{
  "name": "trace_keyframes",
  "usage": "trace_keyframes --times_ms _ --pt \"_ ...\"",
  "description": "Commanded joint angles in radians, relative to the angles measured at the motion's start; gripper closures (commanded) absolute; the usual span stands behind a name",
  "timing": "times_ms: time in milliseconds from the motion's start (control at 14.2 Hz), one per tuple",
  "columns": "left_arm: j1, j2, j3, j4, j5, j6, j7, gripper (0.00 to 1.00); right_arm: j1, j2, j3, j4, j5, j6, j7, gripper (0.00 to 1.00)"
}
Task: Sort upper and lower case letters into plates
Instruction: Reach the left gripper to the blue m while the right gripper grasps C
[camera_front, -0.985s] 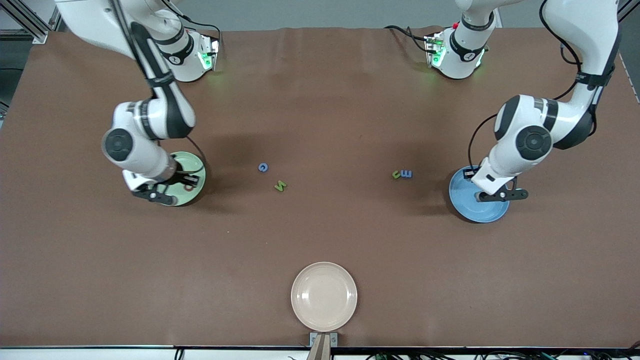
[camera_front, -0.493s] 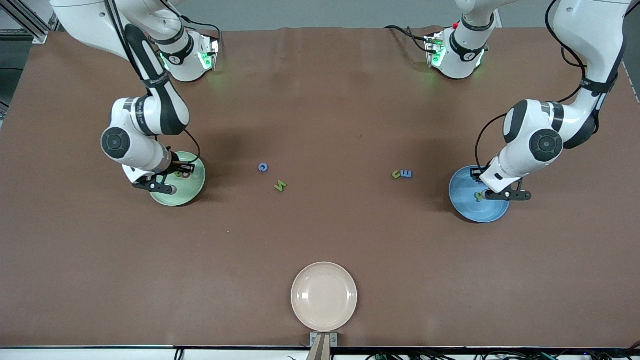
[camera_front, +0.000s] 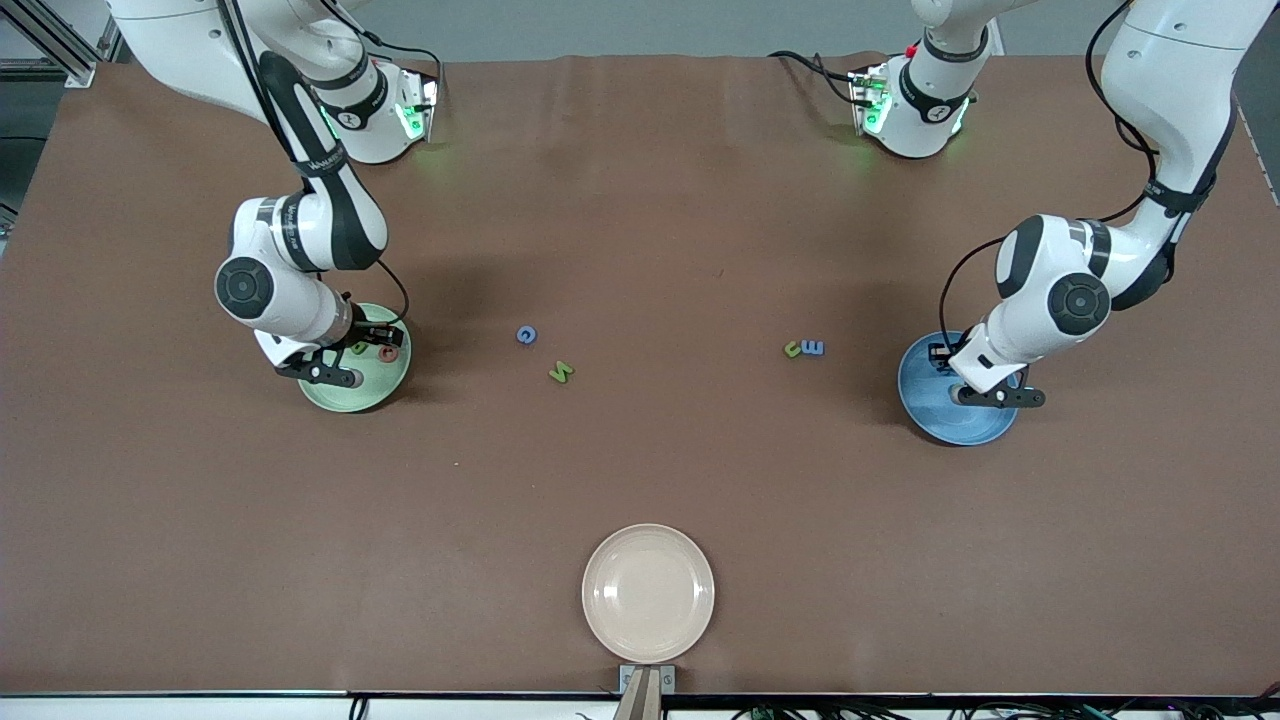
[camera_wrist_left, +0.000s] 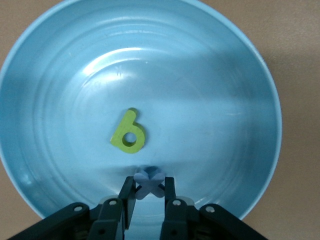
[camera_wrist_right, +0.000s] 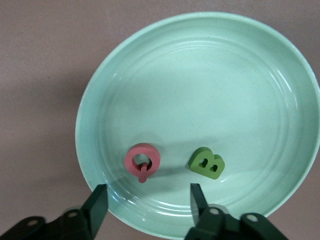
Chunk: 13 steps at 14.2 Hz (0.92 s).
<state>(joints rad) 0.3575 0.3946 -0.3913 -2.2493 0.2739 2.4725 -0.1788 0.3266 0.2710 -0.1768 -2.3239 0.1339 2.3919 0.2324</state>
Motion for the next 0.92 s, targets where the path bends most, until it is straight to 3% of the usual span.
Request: trace_keyframes --times_ms 0,70,141,211,563,845 --pt "0.015 -0.019 -0.015 0.008 0.016 -0.003 0.004 0.57 0.025 -0.035 0.016 -0.003 0.009 0.001 0.117 0.0" --pt "0.012 -0.031 -0.017 0.011 0.016 -0.01 -0.001 0.46 0.058 -0.041 0.022 -0.002 0.009 0.004 0.186 0.0" --pt "0.011 -0.049 -0.018 0.019 0.016 -0.032 0.001 0.15 0.098 -0.041 0.022 0.0 0.009 0.01 0.258 0.0" --pt "0.009 -0.06 -0.026 0.031 0.016 -0.058 0.001 0.0 0.135 -0.041 0.022 0.003 0.009 0.021 0.307 0.0" --pt "0.011 -0.088 -0.148 0.066 -0.001 -0.19 -0.221 0.0 0.337 -0.015 0.022 -0.002 0.052 0.176 0.525 0.0" --pt "0.009 -0.086 -0.29 0.068 -0.022 -0.188 -0.887 0.0 0.419 0.054 0.022 0.0 0.052 0.28 0.631 0.0"
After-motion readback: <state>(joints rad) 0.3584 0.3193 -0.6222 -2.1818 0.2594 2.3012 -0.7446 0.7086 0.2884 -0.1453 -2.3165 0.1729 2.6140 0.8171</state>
